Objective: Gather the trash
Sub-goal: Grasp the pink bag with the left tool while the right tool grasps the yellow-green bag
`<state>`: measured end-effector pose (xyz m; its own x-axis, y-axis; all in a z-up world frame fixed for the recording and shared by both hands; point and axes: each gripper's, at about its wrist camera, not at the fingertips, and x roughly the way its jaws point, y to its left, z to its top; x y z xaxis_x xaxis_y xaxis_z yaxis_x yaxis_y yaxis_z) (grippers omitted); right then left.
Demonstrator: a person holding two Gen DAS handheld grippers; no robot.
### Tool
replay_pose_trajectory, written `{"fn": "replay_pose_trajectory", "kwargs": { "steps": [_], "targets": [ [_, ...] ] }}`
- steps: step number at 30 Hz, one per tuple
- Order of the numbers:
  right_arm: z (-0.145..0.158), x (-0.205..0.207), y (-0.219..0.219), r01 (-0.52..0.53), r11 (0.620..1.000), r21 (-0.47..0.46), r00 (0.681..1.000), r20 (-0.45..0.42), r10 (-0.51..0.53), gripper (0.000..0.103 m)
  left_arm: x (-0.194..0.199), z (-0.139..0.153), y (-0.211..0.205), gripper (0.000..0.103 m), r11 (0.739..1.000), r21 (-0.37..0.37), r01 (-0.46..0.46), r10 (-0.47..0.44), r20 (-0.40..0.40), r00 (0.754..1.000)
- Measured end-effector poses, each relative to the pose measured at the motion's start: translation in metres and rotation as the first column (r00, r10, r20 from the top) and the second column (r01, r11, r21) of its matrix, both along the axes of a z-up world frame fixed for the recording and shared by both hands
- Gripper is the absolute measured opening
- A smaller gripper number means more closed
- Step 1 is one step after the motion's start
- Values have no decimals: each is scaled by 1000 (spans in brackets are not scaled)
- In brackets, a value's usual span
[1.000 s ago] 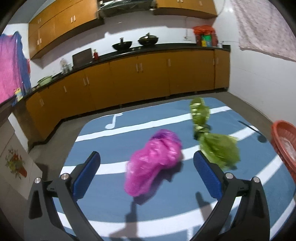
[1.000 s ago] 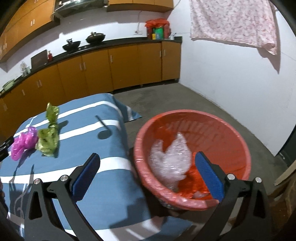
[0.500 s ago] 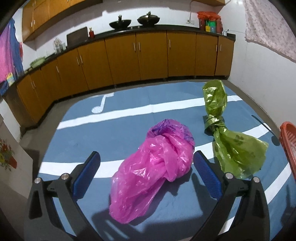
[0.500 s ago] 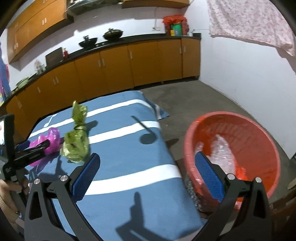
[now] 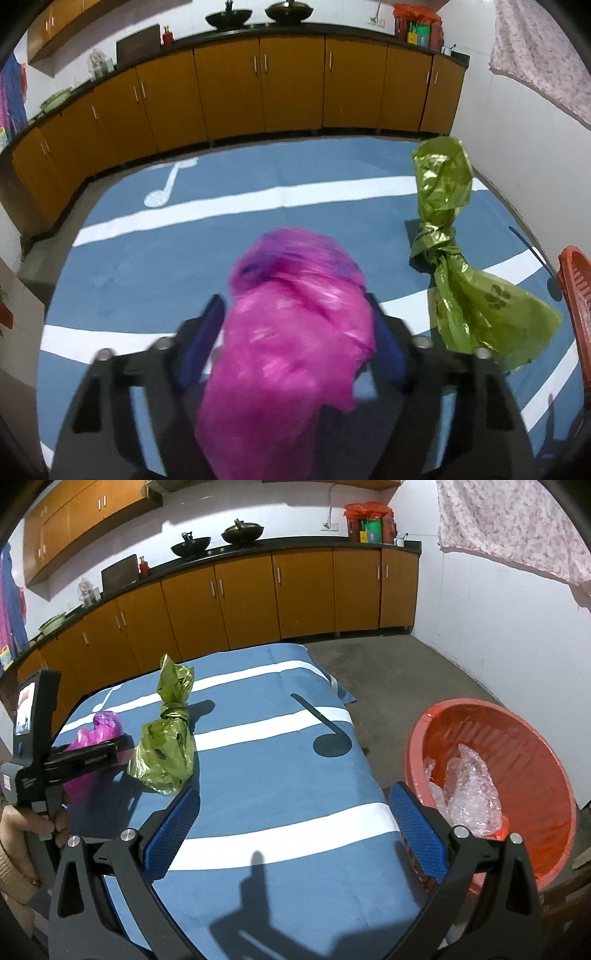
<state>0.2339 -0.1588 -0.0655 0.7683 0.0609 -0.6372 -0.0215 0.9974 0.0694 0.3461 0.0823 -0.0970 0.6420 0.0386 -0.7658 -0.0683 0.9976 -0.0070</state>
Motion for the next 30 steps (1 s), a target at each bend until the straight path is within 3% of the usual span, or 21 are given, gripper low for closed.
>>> {"fn": "replay_pose_trajectory", "kwargs": {
  "steps": [4, 11, 21, 22, 26, 30],
  "targets": [
    [0, 3, 8, -16, 1000, -13, 1000, 0, 16, 101, 1, -1, 10, 64, 999, -43, -12, 12, 5, 1000],
    [4, 14, 32, -62, 998, -21, 998, 11, 62, 101, -23, 2, 37, 64, 999, -35, -38, 39, 39, 998],
    [15, 57, 101, -135, 991, -19, 989, 64, 136, 100, -75, 17, 96, 64, 993, 6, -120, 119, 96, 988],
    [13, 66, 109, -137, 991, -11, 989, 56, 137, 100, -79, 18, 100, 64, 992, 6, -126, 124, 96, 988],
    [-7, 101, 128, -129, 992, 2, 991, -38, 129, 80, -90, 20, 115, 64, 988, -1, -154, 154, 96, 983],
    [-30, 128, 134, -87, 996, -14, 987, -140, 84, 77, -97, 22, 126, 64, 984, -18, -177, 178, 98, 979]
  ]
}}
